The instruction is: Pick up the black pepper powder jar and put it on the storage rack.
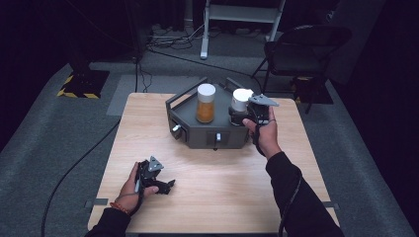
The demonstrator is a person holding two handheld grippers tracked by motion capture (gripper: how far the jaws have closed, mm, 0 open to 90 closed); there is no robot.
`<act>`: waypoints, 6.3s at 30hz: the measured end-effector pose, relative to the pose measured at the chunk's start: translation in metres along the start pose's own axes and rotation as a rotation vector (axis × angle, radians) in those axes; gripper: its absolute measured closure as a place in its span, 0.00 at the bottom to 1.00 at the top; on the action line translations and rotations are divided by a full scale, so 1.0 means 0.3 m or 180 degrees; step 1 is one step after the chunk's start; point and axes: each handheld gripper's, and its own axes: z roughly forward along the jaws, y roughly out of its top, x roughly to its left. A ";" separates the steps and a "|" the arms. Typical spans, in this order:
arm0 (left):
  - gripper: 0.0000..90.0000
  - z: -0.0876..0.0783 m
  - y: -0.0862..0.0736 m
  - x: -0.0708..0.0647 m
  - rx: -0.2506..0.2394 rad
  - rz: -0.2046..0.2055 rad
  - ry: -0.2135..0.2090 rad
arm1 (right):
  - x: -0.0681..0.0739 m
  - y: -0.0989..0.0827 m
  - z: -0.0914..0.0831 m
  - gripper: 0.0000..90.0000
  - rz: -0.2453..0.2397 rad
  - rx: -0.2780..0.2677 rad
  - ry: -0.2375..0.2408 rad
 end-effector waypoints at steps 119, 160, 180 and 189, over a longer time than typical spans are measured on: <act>0.00 0.001 -0.001 0.000 -0.0008 -0.0005 0.0000 | -0.039 -0.461 -0.289 0.02 -0.1174 0.0291 0.0304; 0.00 0.001 0.000 0.001 -0.0008 -0.0002 -0.0005 | -0.296 -0.490 -0.326 0.00 -0.0439 0.1183 0.0628; 0.00 0.002 -0.001 0.002 -0.0011 0.0001 -0.0007 | -0.299 -0.490 -0.325 0.00 -0.0441 0.1185 0.0640; 0.00 0.002 0.000 0.002 -0.0007 0.0003 -0.0007 | -0.301 -0.489 -0.324 0.00 -0.0449 0.1184 0.0649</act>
